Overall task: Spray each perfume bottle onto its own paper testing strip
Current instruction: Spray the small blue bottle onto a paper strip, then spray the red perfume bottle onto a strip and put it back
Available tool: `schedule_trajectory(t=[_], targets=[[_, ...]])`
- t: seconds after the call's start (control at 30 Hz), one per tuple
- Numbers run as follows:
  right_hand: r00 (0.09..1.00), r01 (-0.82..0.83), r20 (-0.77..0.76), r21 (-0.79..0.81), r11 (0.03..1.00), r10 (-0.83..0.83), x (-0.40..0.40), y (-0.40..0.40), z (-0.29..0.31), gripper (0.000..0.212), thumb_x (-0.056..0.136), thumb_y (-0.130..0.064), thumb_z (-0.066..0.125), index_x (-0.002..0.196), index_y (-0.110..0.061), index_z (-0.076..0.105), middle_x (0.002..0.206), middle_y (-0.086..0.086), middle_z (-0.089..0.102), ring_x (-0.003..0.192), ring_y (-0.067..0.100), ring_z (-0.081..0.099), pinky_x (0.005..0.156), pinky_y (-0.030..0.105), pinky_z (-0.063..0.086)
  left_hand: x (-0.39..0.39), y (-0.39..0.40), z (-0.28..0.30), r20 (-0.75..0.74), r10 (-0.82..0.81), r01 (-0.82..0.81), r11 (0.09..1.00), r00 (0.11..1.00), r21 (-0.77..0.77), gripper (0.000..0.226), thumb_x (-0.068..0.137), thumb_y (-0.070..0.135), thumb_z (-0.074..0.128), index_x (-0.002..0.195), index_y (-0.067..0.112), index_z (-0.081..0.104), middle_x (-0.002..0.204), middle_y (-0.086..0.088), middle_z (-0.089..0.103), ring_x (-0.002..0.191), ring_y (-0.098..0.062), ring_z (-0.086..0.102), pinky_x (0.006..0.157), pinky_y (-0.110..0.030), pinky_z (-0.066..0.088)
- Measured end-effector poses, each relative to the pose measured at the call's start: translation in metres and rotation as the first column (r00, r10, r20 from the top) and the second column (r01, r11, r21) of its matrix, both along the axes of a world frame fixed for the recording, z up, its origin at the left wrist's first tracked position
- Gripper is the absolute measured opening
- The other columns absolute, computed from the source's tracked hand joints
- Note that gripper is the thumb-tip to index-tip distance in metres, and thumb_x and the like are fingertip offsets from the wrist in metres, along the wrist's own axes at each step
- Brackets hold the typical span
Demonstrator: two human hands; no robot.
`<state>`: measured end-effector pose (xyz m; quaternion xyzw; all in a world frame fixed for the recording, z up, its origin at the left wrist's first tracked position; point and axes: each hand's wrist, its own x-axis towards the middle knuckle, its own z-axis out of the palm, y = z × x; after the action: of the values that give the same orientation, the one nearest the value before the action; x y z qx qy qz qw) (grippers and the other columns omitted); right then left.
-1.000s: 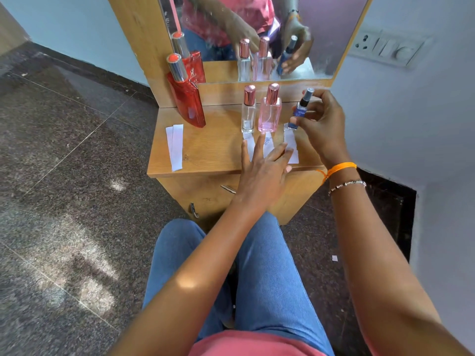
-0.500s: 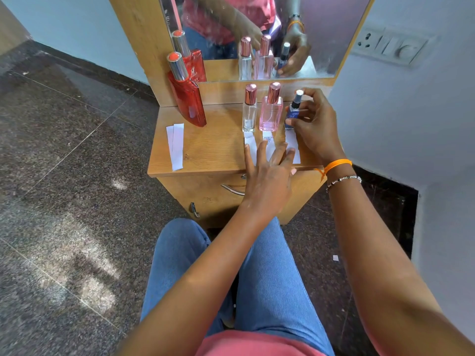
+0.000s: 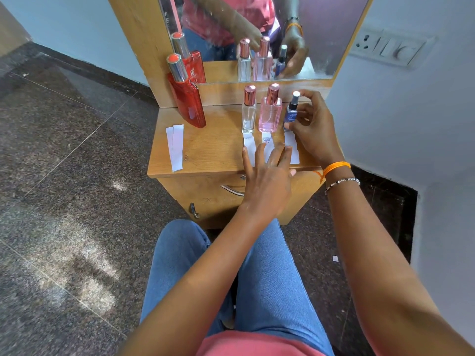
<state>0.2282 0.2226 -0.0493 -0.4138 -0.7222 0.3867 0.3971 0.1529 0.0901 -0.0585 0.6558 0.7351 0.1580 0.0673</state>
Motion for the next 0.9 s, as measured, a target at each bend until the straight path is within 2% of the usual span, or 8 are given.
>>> schedule_trajectory(t=[0.13,0.27,0.47,0.57,0.67,0.73,0.83,0.9], targets=[[0.985,0.152,-0.088,0.028,0.988,-0.15,0.003,-0.016,0.0,0.049,0.078,0.004,0.062,0.122,-0.01,0.046,0.111,0.003,0.059,0.094,0.012,0.061,0.082,0.016,0.051,-0.01,-0.008,0.009,0.086,0.071,-0.075,0.996,0.994,0.05,0.048,0.097,0.025,0.038,0.144,0.022,0.029,0.15,0.004,0.033,0.141,-0.028,0.016,0.114,-0.057,-0.002],[0.942,0.302,-0.19,0.124,0.945,-0.276,-0.011,-0.056,0.0,0.028,0.08,0.001,0.061,0.101,-0.015,0.054,0.091,0.005,0.062,0.076,0.019,0.06,0.068,0.014,0.047,-0.039,-0.025,0.016,0.177,0.213,-0.239,0.961,0.961,0.142,0.044,0.095,0.019,0.042,0.138,0.028,0.039,0.137,0.004,0.046,0.131,-0.024,0.029,0.114,-0.05,0.007],[0.988,-0.148,-0.027,0.08,0.986,0.151,-0.084,-0.106,-0.01,0.015,0.082,0.001,0.06,0.092,-0.01,0.061,0.083,-0.003,0.061,0.066,0.007,0.052,0.064,0.015,0.045,-0.111,-0.049,0.011,0.253,0.497,-0.549,0.809,0.83,0.211,0.039,0.09,0.014,0.047,0.127,0.024,0.052,0.124,-0.001,0.055,0.112,-0.03,0.039,0.097,-0.038,0.024],[0.953,-0.297,0.096,0.115,0.948,0.287,-0.122,-0.11,-0.013,0.024,0.081,0.003,0.06,0.105,-0.002,0.059,0.095,0.007,0.065,0.086,0.017,0.055,0.077,0.027,0.047,-0.142,-0.055,0.008,0.222,0.614,-0.648,0.75,0.757,0.134,0.034,0.089,0.016,0.051,0.123,0.021,0.055,0.127,-0.006,0.051,0.116,-0.033,0.037,0.095,-0.043,0.025],[0.918,-0.362,0.246,0.206,0.909,0.31,-0.15,-0.103,-0.019,0.04,0.082,0.004,0.056,0.121,0.001,0.049,0.114,0.017,0.063,0.103,0.021,0.047,0.085,0.036,0.037,-0.157,-0.059,0.001,0.136,0.622,-0.631,0.775,0.771,0.034,0.036,0.09,0.023,0.052,0.126,0.028,0.05,0.13,-0.005,0.045,0.118,-0.034,0.034,0.096,-0.046,0.025],[0.894,-0.386,0.346,0.27,0.882,0.285,-0.161,-0.099,-0.021,0.046,0.083,0.001,0.056,0.128,0.003,0.045,0.119,0.021,0.059,0.107,0.037,0.049,0.087,0.038,0.036,-0.161,-0.062,-0.005,0.094,0.589,-0.593,0.805,0.802,0.01,0.037,0.092,0.026,0.05,0.129,0.031,0.048,0.132,-0.004,0.04,0.117,-0.033,0.034,0.097,-0.045,0.024],[0.859,-0.414,0.462,0.374,0.83,0.221,-0.169,-0.1,-0.021,0.04,0.085,-0.002,0.055,0.123,0.01,0.047,0.112,0.029,0.058,0.092,0.048,0.056,0.084,0.047,0.041,-0.16,-0.065,-0.012,0.069,0.564,-0.567,0.823,0.823,0.031,0.038,0.095,0.027,0.045,0.132,0.036,0.045,0.13,-0.003,0.037,0.112,-0.032,0.035,0.096,-0.044,0.024],[0.86,-0.396,0.464,0.344,0.852,0.212,-0.17,-0.1,-0.024,0.04,0.086,-0.003,0.055,0.123,0.008,0.047,0.114,0.029,0.058,0.092,0.047,0.057,0.086,0.044,0.041,-0.159,-0.065,-0.014,0.069,0.564,-0.567,0.823,0.823,0.043,0.04,0.095,0.026,0.044,0.133,0.038,0.043,0.13,-0.003,0.037,0.111,-0.032,0.036,0.095,-0.044,0.025]])
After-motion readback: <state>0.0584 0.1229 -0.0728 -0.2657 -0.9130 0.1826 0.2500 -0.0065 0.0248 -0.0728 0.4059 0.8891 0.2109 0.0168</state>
